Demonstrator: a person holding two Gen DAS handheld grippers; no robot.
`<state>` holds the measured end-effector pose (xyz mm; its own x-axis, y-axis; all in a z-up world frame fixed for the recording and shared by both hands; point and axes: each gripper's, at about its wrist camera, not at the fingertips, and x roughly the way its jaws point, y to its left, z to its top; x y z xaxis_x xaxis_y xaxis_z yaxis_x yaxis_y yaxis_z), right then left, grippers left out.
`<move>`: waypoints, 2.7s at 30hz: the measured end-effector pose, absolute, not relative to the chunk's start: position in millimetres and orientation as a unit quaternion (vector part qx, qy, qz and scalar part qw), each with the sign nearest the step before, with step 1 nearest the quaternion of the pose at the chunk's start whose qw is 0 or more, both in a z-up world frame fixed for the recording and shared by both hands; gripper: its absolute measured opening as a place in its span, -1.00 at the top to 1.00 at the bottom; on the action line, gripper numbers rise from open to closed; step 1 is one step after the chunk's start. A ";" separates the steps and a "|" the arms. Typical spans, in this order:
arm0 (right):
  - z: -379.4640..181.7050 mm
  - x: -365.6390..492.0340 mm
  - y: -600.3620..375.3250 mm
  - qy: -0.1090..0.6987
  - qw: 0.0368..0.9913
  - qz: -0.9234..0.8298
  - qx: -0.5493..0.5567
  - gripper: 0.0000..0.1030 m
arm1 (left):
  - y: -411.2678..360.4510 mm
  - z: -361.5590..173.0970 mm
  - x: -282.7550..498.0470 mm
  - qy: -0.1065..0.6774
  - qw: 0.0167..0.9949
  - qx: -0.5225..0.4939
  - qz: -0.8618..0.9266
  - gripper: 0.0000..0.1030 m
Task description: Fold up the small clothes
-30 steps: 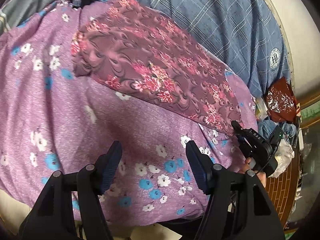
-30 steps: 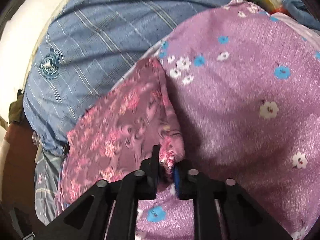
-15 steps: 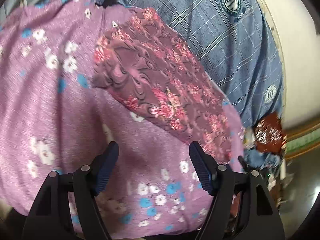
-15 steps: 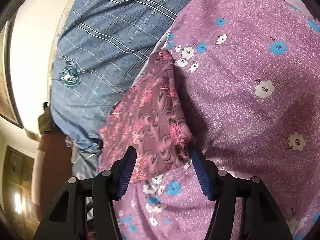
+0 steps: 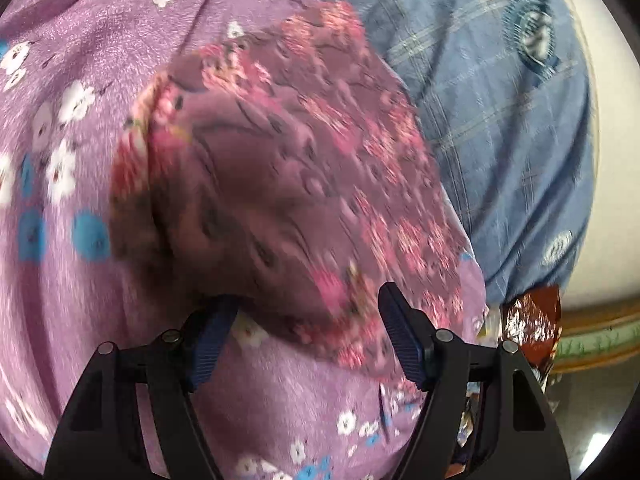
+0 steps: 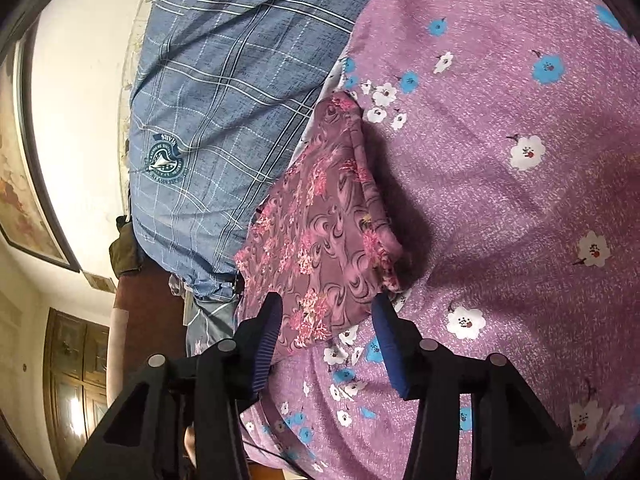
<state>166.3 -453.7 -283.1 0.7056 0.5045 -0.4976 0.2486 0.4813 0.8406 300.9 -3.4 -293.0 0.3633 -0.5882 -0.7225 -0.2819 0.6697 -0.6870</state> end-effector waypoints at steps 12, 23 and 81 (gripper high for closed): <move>-308.5 197.0 -444.1 0.405 0.770 0.030 0.492 0.08 | 4.6 -261.1 299.2 0.476 0.764 -0.409 -0.149 -0.35; -323.9 223.1 -432.0 0.373 0.780 0.003 0.503 0.54 | 17.8 -294.7 298.8 0.503 0.749 -0.419 -0.107 0.32; -255.7 194.6 -301.1 0.377 0.900 0.063 0.209 0.36 | 68.3 -287.0 172.4 0.528 0.743 -0.396 -0.108 -0.03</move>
<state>194.6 -301.1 -255.7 0.7077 0.2712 -0.6524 0.0441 0.9046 0.4239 172.4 68.3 -287.0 0.4182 -0.5799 -0.6992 -0.2579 0.6622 -0.7035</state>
